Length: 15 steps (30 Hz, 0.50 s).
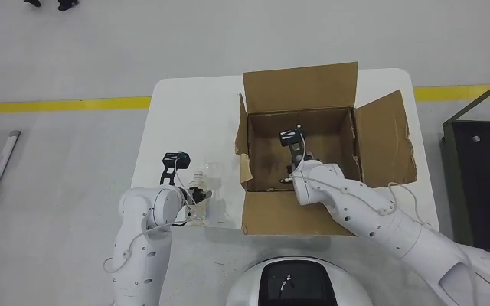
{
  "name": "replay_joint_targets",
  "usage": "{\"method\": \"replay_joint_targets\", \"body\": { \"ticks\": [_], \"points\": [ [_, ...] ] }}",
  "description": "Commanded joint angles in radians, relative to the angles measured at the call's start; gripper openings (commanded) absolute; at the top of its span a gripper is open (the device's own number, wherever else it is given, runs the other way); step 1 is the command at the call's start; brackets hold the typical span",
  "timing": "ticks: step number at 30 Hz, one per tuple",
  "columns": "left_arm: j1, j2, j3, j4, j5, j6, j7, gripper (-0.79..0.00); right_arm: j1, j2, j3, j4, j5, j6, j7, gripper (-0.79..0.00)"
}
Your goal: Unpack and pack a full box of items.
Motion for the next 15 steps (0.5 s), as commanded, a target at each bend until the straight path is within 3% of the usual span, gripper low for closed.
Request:
{"method": "replay_joint_targets", "body": {
  "ticks": [1,15],
  "points": [
    [0.000,0.000,0.000,0.000,0.000,0.000,0.000,0.000,-0.004,-0.003,0.008,0.004,-0.005,-0.006,0.002,-0.413],
    [0.000,0.000,0.000,0.000,0.000,0.000,0.000,0.000,-0.018,-0.032,0.037,0.043,-0.029,-0.062,0.017,-0.406]
  ]
}}
